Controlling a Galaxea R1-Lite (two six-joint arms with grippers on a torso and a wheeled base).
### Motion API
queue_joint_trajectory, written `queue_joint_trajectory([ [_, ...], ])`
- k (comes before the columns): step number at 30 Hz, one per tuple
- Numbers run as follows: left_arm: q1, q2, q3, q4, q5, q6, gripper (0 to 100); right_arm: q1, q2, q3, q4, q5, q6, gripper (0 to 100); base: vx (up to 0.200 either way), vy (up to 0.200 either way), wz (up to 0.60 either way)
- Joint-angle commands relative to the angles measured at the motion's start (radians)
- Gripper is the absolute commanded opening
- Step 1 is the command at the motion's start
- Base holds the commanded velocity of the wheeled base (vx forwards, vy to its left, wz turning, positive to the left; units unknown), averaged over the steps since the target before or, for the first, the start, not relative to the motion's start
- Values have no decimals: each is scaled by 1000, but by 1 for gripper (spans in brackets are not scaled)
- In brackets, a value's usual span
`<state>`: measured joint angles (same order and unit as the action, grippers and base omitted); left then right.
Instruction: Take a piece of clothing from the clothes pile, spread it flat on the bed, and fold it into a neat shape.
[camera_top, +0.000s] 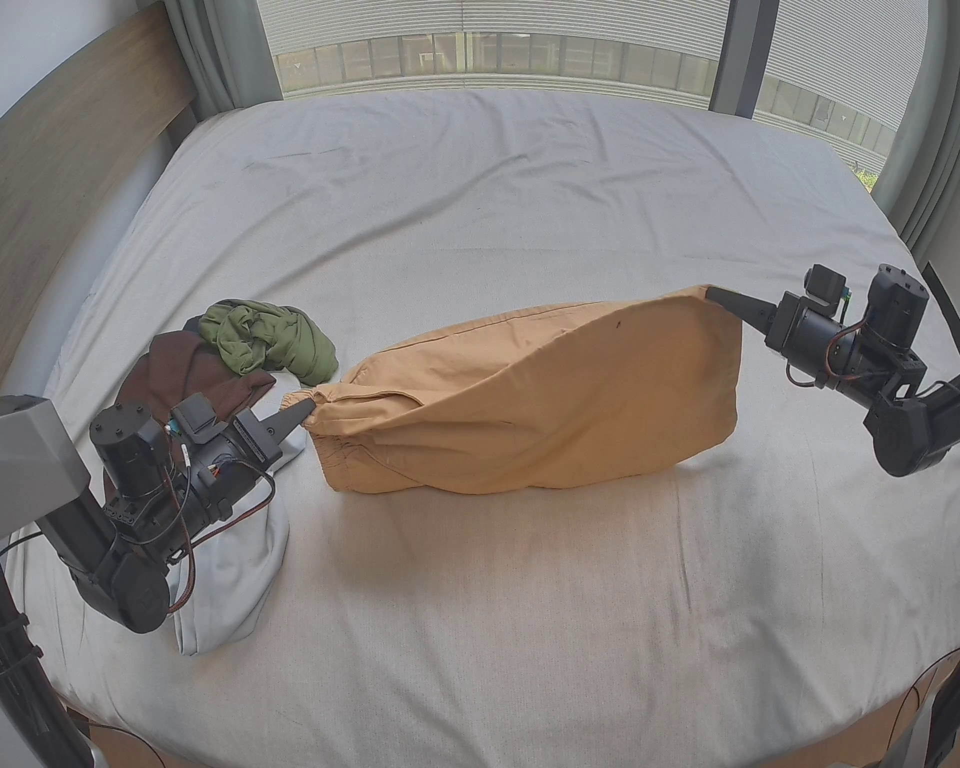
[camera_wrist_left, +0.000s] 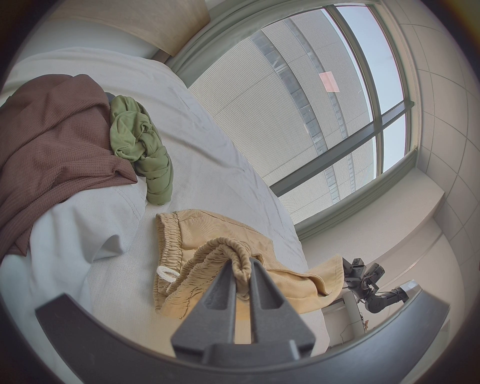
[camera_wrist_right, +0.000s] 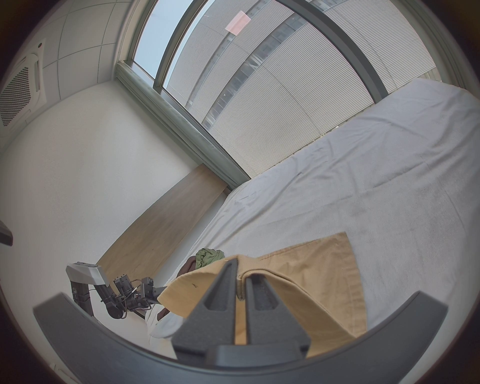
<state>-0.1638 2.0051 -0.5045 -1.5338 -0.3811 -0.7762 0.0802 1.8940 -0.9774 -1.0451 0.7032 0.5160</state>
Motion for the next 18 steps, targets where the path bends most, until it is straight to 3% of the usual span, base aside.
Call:
queue_joint_trajectory([
  [1, 0, 26, -5, -2, 4, 0, 0, 3, 31, -78, 33, -1, -1, 0, 0, 0, 0],
  [18, 7, 34, -40, 1, 22, -2, 0, 21, 115, -267, 169, -2, -2, 0, 0, 0, 0],
])
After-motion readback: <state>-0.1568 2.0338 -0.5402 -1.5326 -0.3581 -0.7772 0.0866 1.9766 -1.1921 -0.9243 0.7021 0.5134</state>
